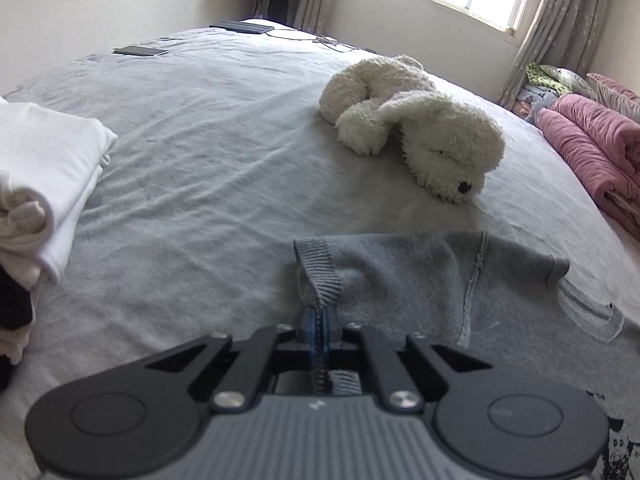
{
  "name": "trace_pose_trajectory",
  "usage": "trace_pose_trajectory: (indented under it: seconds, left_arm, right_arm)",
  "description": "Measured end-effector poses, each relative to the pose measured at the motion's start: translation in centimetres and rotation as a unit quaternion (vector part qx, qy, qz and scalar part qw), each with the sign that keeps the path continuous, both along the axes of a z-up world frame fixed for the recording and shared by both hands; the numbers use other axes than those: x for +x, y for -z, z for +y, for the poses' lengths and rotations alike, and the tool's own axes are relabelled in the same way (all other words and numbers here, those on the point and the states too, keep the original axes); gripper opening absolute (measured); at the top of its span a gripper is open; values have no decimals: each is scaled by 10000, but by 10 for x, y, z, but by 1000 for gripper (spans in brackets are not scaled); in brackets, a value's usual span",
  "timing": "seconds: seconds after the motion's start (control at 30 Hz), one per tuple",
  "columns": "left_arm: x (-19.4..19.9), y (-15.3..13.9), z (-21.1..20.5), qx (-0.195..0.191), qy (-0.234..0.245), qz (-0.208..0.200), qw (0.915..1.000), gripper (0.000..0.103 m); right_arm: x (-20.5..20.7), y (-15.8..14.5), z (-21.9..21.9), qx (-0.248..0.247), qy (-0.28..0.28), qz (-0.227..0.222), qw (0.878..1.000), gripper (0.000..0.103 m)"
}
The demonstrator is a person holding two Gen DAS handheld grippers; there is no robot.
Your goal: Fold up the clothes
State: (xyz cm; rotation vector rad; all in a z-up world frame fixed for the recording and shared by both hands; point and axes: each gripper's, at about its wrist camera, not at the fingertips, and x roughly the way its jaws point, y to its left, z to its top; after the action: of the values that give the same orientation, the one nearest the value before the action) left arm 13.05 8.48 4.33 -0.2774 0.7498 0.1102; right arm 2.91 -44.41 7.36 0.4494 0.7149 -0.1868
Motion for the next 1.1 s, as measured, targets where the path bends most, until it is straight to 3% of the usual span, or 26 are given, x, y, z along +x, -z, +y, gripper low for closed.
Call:
trace_pose_trajectory:
  seconds: [0.13,0.27,0.33,0.4,0.47,0.5,0.63,0.73,0.83,0.9,0.97,1.1]
  left_arm:
    - [-3,-11,15,-37,-102,-174,9998,3]
    - [-3,-8,19,47,-96,-95,9999,3]
    - [-2,-5,19,106,-65,-75,9999,3]
    - [-1,-2,18,139,-5,-40,9999,3]
    - [-2,0,15,174,18,16,9998,3]
    - [-2,-1,15,172,21,24,9998,4]
    - [-5,-6,22,150,-160,27,9998,4]
    - [-7,-10,26,382,-279,88,9988,4]
    - [-11,-13,28,69,-183,101,9998,8]
    - [-12,-14,21,61,-59,103,9999,9]
    - [-11,-11,11,193,72,151,9997,9]
    - [-10,-3,5,239,160,335,9990,9]
  right_arm:
    - [-9,-14,-3,-338,163,-232,9990,7]
    - [-9,0,-14,-328,164,122,9993,8]
    - [-11,9,-24,-185,391,294,9986,19]
    - [-14,14,-35,32,513,342,9981,22]
    - [-18,18,-44,397,531,329,9973,51]
    - [-18,22,-44,541,509,354,9966,54]
    - [-16,36,-46,1103,415,461,9920,55]
    - [-11,41,-41,1385,244,439,9891,55]
    - [-5,41,-35,1578,179,296,9869,55]
    - [1,45,-31,1474,206,388,9881,47]
    - [4,47,-29,1263,303,483,9904,7]
    - [1,37,-30,723,473,410,9954,7]
